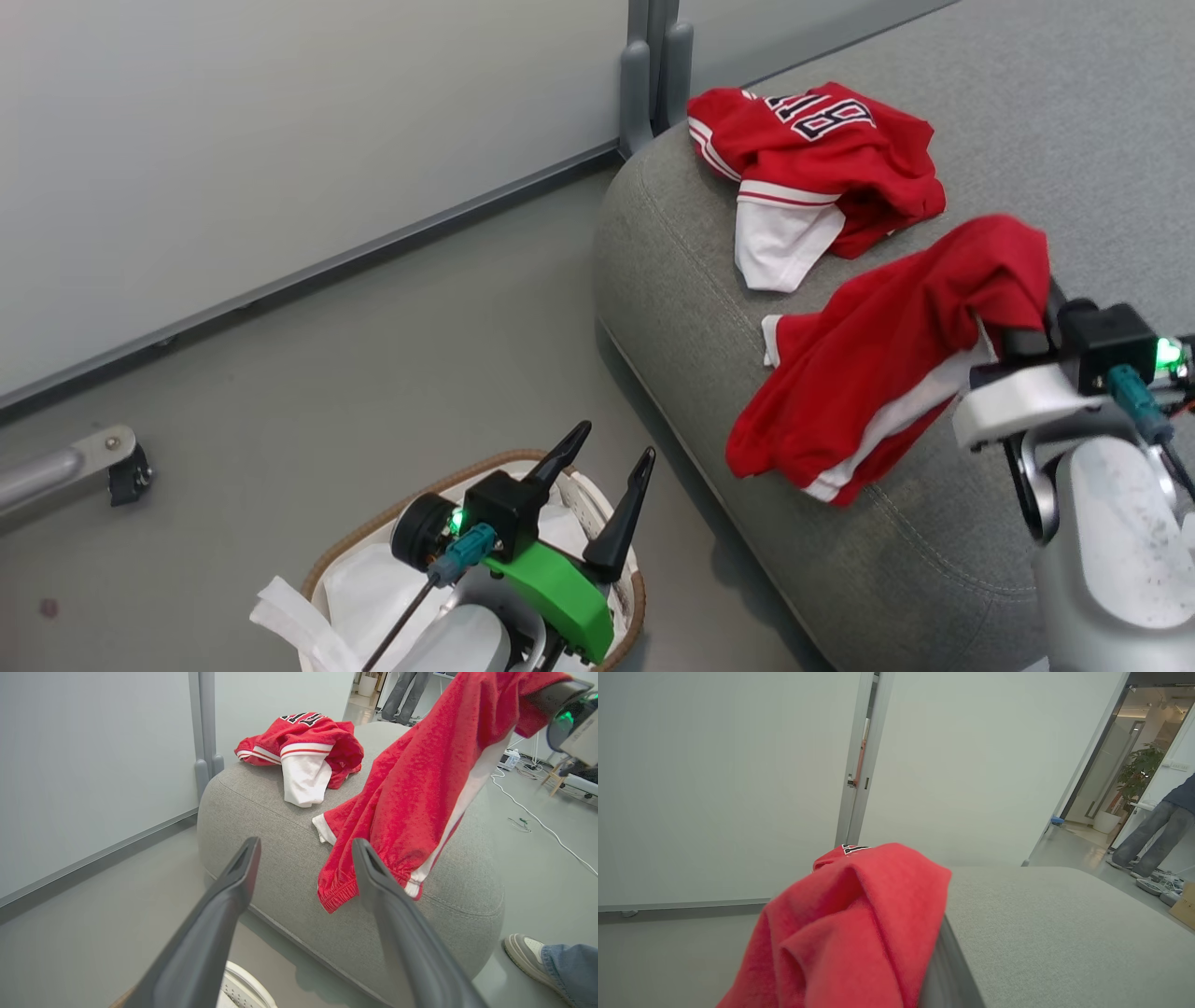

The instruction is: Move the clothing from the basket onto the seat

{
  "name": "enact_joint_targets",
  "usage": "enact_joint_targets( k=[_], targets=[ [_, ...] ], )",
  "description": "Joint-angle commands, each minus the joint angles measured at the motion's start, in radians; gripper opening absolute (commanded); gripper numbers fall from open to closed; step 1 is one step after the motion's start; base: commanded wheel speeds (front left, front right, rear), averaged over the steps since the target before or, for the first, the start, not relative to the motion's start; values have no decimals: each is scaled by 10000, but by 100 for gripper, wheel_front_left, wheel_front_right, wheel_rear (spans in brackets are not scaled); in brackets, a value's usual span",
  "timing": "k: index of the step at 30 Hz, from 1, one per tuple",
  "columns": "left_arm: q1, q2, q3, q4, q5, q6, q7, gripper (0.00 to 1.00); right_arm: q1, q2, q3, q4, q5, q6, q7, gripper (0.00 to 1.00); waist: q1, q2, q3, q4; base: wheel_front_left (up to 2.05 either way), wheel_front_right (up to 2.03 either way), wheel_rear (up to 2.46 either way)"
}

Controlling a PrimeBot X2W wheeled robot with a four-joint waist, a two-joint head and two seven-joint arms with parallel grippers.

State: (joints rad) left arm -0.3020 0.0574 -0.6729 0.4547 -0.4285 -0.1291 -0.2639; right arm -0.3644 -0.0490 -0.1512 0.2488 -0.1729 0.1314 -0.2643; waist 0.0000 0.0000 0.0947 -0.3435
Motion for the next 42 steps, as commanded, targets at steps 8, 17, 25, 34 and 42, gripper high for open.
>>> enact_joint_targets(
  k=[8, 17, 25, 34, 42],
  targets=[
    [-951, 383, -135, -113, 128, -27, -7, 100, -2717, -824, -441, -5, -296, -14, -1, 0, 0, 0, 2031, 448, 0, 0, 0],
    [-2172, 520, -208, -244, 393, -27, -7, 100, -5719, -2381, -1433, 1916, -603, -14, 0, 0, 0, 0, 3932, 1631, 0, 0, 0],
    [-2555, 569, -73, -333, 500, -27, -7, 100, -5999, -2532, -2472, 3148, -1130, -14, -1, 0, 0, 0, 4857, 2268, 0, 0, 0],
    [-2231, 717, 358, -449, 637, -28, -7, 100, -5083, -1893, -2898, 3792, -1526, -14, -1, 0, 0, 0, 5036, 2019, 0, 0, 0],
    [-2213, 841, 453, -439, 593, -28, -7, 100, -4505, -1579, -2542, 3337, -1340, -14, -1, 100, 0, 0, 4750, 1586, 0, 0, 0]
  ],
)
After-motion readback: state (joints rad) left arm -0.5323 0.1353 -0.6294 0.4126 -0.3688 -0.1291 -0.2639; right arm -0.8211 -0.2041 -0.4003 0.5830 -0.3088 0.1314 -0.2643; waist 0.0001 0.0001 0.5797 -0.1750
